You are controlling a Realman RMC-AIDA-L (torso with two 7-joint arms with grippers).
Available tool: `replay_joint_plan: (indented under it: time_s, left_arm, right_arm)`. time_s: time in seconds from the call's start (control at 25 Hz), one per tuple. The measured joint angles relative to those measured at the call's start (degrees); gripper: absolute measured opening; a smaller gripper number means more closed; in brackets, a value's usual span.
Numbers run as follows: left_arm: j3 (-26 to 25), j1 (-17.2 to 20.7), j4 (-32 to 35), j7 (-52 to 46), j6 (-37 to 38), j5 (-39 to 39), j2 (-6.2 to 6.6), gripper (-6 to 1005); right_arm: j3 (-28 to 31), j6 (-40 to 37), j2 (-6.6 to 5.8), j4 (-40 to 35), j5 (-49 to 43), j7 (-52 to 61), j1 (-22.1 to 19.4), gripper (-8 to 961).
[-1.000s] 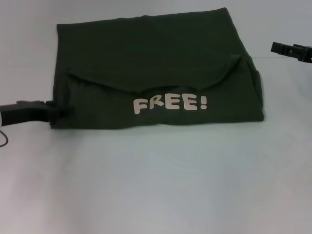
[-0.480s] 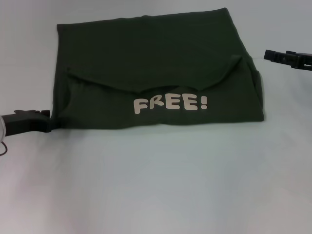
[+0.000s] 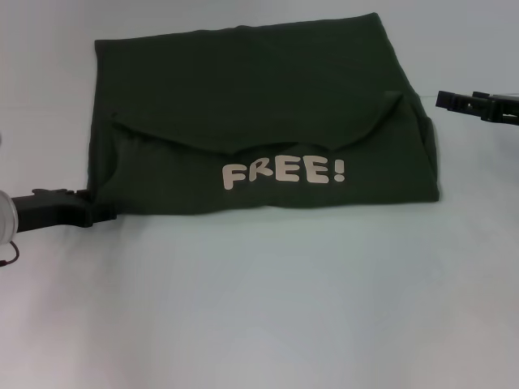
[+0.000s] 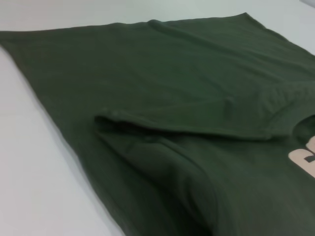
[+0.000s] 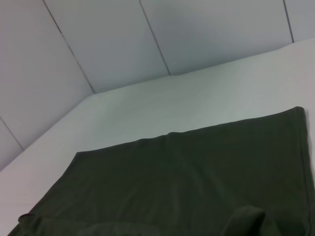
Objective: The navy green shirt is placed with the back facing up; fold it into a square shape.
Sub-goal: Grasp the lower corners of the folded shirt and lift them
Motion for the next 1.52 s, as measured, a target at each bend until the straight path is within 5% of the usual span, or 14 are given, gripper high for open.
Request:
replay_joint_plan:
  time_s: [0.64,0.84,1.28,1.4,1.52]
  left_arm:
    - [1.9,-1.1,-1.1,0.2,-3.5,0.0,-0.64,597]
    - [2.0,-1.5,-1.6,0.6,-4.1,0.0,-0.68,356]
    - [2.3,-2.1,-1.3,-2.8,-3.5,0.9,-0.09,267]
    - [2.2,-2.2,-1.4,-2.8,-3.5,1.0,-0.04,99]
    - [2.2,-2.2,-1.4,-2.8,-3.5,1.0,-0.02,71]
  right_arm:
    - [-0.9,1.0,0.06,-0.3,-0.8,0.3,0.5,918]
    - [-0.9,1.1,0.05,-0.4,-0.9,0.4,0.5,917]
    - [-0.9,0.9,0.05,-0.4,-1.2,0.6,0.5,915]
    - [-0.9,0.8,0.09,-0.3,-1.2,0.7,0.4,914]
    - [-0.9,0.9,0.25,-0.2,-1.3,1.0,0.2,914]
